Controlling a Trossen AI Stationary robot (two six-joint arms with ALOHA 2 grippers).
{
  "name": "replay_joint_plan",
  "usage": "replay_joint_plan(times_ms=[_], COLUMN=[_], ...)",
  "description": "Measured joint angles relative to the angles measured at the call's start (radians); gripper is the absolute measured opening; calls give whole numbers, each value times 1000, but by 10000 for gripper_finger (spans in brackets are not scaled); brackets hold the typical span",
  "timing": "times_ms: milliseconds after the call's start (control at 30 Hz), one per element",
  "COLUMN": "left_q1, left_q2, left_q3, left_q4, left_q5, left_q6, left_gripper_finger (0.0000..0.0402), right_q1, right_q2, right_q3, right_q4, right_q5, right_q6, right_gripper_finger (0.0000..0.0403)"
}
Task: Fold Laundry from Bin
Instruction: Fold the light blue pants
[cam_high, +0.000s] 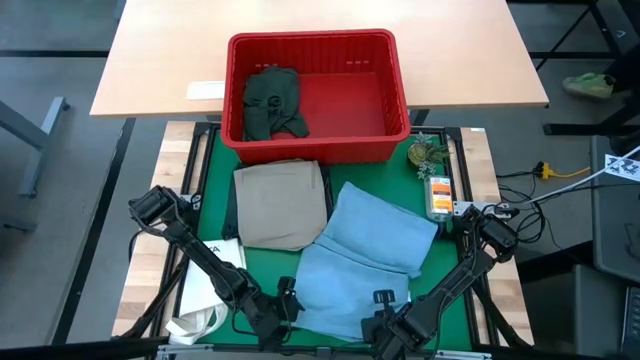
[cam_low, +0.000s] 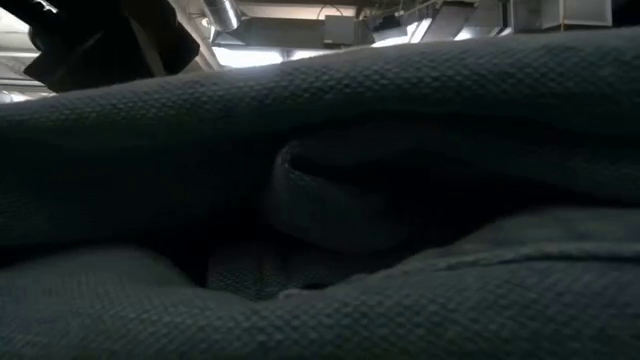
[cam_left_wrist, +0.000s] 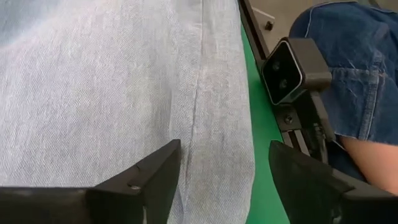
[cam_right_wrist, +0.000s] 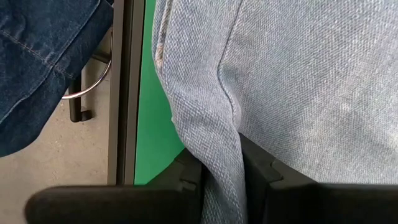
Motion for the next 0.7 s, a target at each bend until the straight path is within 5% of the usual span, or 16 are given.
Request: replay_joint_plan(times_ms=[700], left_q1=[-72], left_q2=[38], left_q3=[2], left_q4=[8], left_q5=[-74], left_q6=[58], left_gripper_finger=[248], right_q1=[1], right_q2=[-1], right_q3=[1], right_q4=[-2], right_q5=[0], right_q6=[0], right_gripper_finger=[62])
